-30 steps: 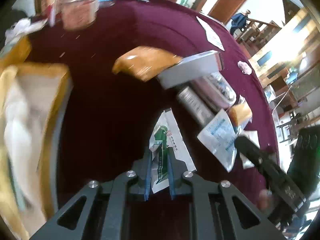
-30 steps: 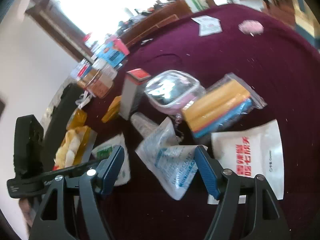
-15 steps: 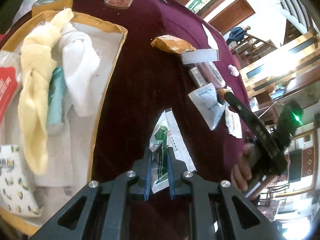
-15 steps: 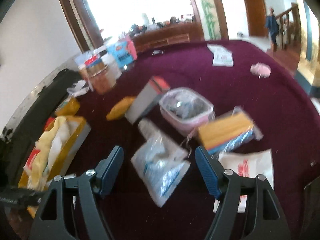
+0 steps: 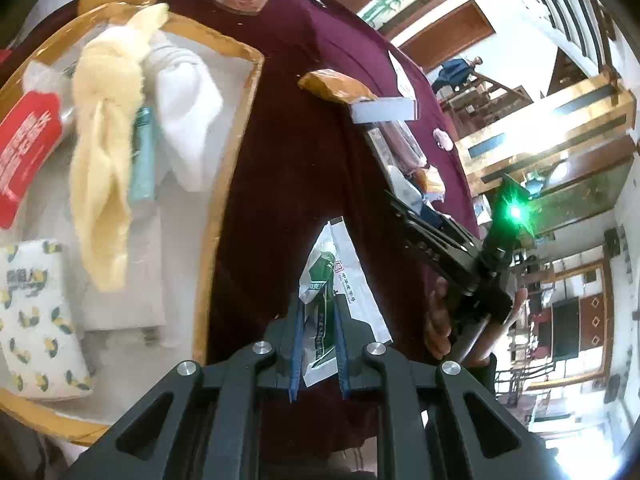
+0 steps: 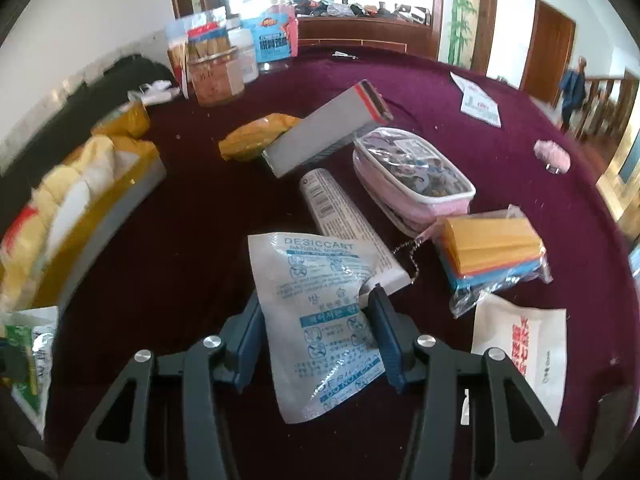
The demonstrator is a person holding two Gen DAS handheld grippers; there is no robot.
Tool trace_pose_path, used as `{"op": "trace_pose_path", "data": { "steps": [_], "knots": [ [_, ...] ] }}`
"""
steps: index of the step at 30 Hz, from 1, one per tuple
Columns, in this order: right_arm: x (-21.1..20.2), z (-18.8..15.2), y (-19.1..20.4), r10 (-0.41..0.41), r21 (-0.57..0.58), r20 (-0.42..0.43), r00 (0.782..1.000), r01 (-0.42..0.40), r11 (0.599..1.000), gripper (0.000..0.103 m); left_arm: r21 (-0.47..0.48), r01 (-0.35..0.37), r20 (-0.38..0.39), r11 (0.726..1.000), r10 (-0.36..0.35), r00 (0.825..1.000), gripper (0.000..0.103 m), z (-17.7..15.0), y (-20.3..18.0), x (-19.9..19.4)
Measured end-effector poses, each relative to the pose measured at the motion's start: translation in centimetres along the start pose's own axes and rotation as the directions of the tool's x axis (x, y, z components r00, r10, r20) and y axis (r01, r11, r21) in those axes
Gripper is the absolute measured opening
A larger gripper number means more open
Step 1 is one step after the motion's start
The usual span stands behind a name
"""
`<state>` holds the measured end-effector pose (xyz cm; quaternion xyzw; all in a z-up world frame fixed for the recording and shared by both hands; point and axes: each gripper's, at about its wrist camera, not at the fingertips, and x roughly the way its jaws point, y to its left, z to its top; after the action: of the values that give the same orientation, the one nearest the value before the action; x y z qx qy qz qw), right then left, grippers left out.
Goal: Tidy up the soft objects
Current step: 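Grasp the green-printed packet with the left tool while the right tool grasps the desiccant packet, then carry both packets to the tray and open both tools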
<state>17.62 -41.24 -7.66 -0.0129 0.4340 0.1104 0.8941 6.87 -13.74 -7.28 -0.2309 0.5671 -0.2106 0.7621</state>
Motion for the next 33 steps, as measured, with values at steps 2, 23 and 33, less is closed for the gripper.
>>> {"op": "trace_pose_path", "data": {
  "steps": [2, 23, 33],
  "knots": [
    [0.0, -0.3, 0.2, -0.025, -0.001, 0.0, 1.0, 0.025, 1.0, 0.045, 0.0, 0.008, 0.002, 1.0, -0.008, 1.0, 0.013, -0.1, 0.3, -0.4],
    [-6.4, 3.3, 10.3, 0.279, 0.053, 0.148, 0.949, -0.289, 0.956, 0.024, -0.073, -0.069, 0.276, 0.995, 0.087, 0.957, 0.013, 3.7, 6.8, -11.3],
    [1.7, 9.9, 17.4, 0.354, 0.052, 0.05, 0.934, -0.356, 0.933, 0.024, -0.162, -0.153, 0.233, 0.975, 0.189, 0.954, 0.013, 11.4, 11.8, -9.6]
  ]
}}
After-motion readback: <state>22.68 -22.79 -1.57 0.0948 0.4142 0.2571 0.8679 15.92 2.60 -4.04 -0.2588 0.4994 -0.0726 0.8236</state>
